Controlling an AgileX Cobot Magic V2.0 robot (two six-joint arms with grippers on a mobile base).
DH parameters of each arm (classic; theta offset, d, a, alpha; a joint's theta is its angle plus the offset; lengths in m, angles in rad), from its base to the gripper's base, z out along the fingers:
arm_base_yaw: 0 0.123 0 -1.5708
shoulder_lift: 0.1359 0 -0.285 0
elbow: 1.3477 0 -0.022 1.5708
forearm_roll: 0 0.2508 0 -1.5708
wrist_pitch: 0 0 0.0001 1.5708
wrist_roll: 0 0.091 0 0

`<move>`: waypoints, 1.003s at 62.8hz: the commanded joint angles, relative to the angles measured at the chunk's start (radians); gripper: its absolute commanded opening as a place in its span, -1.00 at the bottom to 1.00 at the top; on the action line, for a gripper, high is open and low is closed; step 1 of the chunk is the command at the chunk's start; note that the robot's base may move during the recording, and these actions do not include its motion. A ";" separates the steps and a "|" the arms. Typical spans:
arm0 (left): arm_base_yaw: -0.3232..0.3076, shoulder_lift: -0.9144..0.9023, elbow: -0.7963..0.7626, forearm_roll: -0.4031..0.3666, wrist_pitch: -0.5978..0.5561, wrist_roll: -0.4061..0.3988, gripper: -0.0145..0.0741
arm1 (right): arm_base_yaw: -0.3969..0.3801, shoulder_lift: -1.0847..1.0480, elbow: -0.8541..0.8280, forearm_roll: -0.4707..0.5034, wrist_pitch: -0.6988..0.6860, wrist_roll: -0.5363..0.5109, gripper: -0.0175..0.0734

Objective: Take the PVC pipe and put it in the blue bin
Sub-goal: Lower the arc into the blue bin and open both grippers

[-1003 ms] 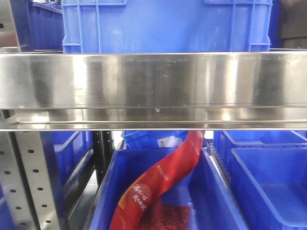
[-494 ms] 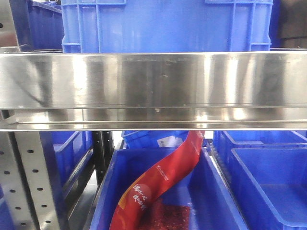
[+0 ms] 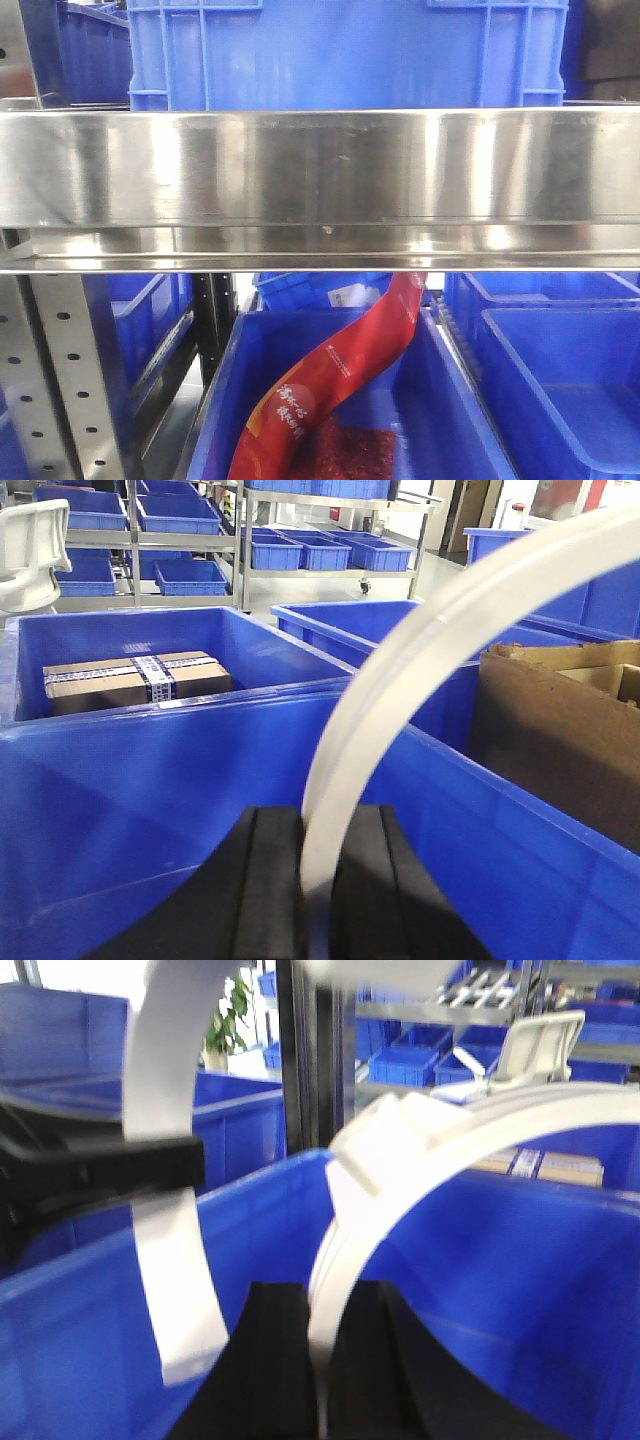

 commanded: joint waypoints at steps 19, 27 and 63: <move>-0.002 -0.008 -0.016 -0.010 0.017 0.000 -0.64 | 0.000 0.005 -0.011 -0.009 0.038 -0.002 -0.43; -0.002 -0.008 -0.016 -0.010 0.024 0.000 -0.09 | 0.000 0.005 -0.011 -0.009 0.041 -0.002 -0.05; -0.002 -0.008 -0.016 -0.010 0.033 0.000 0.25 | 0.000 0.005 -0.011 -0.009 0.049 -0.002 0.06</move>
